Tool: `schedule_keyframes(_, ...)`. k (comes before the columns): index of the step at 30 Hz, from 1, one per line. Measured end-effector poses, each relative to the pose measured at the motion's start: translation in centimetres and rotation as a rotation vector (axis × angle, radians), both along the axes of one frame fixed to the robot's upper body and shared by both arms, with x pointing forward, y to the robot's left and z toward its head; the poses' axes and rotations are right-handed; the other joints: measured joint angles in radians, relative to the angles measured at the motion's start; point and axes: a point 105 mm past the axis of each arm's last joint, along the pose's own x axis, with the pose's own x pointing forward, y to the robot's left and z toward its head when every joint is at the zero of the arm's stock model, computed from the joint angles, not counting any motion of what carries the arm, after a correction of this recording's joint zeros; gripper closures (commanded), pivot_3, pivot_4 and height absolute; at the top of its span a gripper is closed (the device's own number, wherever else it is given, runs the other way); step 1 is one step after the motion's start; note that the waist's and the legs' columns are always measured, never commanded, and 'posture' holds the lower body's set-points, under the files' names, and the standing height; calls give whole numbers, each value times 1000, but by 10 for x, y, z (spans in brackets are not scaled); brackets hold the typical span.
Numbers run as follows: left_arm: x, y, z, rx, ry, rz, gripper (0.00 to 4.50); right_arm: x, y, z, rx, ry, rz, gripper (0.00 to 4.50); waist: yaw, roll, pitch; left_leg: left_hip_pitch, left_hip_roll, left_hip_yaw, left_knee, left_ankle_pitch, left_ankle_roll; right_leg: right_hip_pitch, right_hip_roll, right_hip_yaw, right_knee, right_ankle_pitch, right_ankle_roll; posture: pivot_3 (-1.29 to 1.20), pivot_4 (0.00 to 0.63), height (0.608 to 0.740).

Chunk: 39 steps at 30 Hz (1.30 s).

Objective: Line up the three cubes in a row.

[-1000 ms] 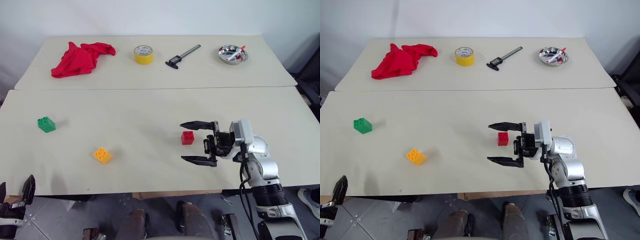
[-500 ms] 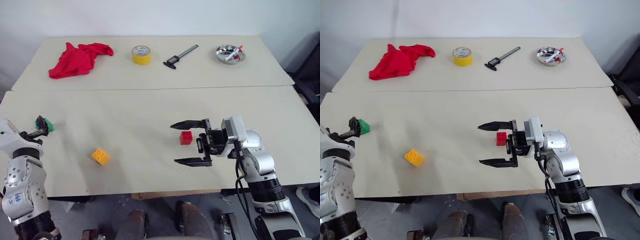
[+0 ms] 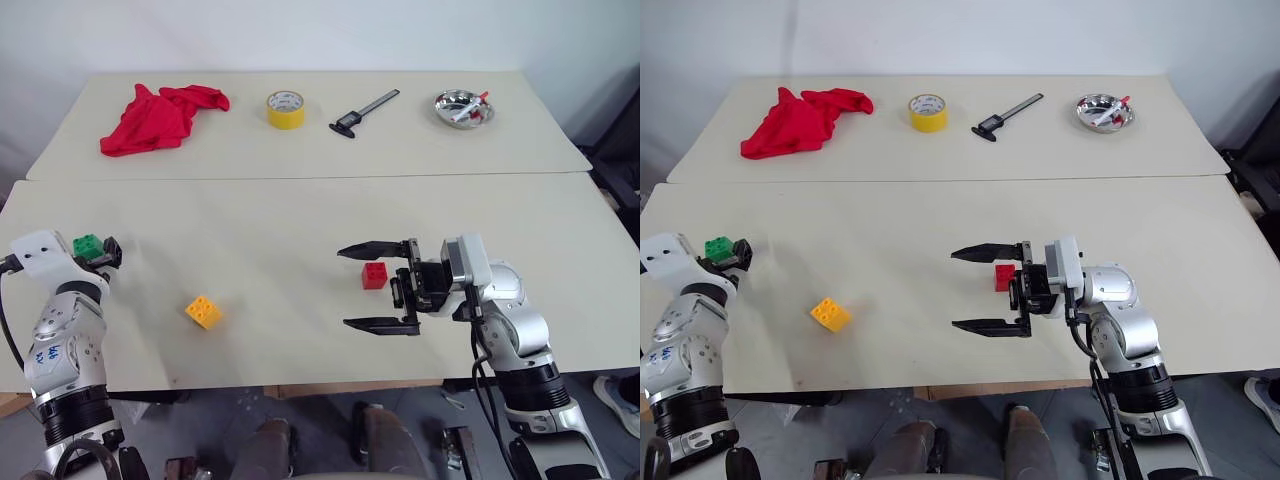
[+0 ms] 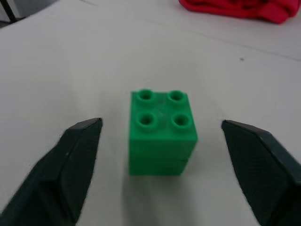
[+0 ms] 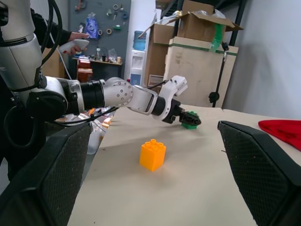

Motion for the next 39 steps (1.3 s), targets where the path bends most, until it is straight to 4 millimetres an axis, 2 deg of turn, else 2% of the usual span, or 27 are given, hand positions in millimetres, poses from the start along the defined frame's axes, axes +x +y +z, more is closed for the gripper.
schedule_keyframes(6,0,2,1,19,-5,3,3025,0,0,0,5,1,-6,0,1,0,0,0,0,0,0,0,0,0,0,0,0,0,0,0,150,740)
schedule_keyframes(10,-1,-4,14,23,-104,-105,3007,1,0,-1,-5,-11,-19,0,0,0,0,0,0,0,0,0,0,0,-2,0,0,0,0,0,150,740)
schedule_keyframes(13,-8,-36,53,99,-270,-455,3007,6,-11,-1,-25,-21,-75,0,1,0,0,-2,1,-1,1,0,0,0,-3,-1,-2,0,0,0,150,740)
schedule_keyframes(15,-22,-72,85,194,-337,-802,3007,11,-29,0,-60,-32,-147,0,3,0,0,-2,0,-2,1,0,0,1,-4,-2,-4,0,0,0,150,740)
schedule_keyframes(16,-31,-98,100,236,-347,-1031,3007,13,-44,0,-93,-40,-199,0,8,1,1,-2,-1,-3,1,0,1,2,-4,-3,-5,0,0,0,150,740)
schedule_keyframes(18,-39,-138,109,285,-309,-1356,3007,18,-69,-4,-139,-32,-293,0,16,6,1,1,-3,-4,0,0,2,7,-4,-5,-8,0,0,0,150,740)
schedule_keyframes(21,-35,-184,95,282,-224,-1668,3007,18,-90,-13,-180,0,-363,0,21,10,2,12,-3,-2,-3,0,4,18,-1,-4,-12,0,0,0,150,740)
schedule_keyframes(23,-29,-219,67,282,-95,-1867,3007,16,-100,-21,-204,14,-399,0,20,10,2,12,-2,0,-4,0,4,17,1,-1,-7,1,1,0,150,740)
schedule_keyframes(24,-28,-223,62,282,-72,-1891,3007,15,-101,-22,-206,16,-403,0,18,10,2,12,-2,1,-4,0,4,17,2,-1,-7,1,1,0,150,740)
schedule_keyframes(26,-13,-244,41,339,20,-1933,3007,13,-105,-26,-214,29,-428,0,14,10,2,11,0,3,-4,0,4,15,4,0,-8,1,1,0,150,740)
schedule_keyframes(29,13,-269,26,404,50,-1901,3007,5,-102,-26,-209,19,-443,0,14,9,3,11,0,3,-3,0,4,15,5,1,-8,1,2,0,150,740)
schedule_keyframes(33,25,-275,7,461,118,-1887,3007,-3,-100,-25,-206,16,-459,0,9,9,3,11,1,4,-3,-1,4,15,6,1,-8,1,2,0,150,740)
schedule_keyframes(39,24,-277,1,482,137,-1945,3007,-4,-101,-24,-198,14,-481,0,17,9,3,11,0,3,-2,-1,4,15,5,1,-8,1,2,0,150,740)
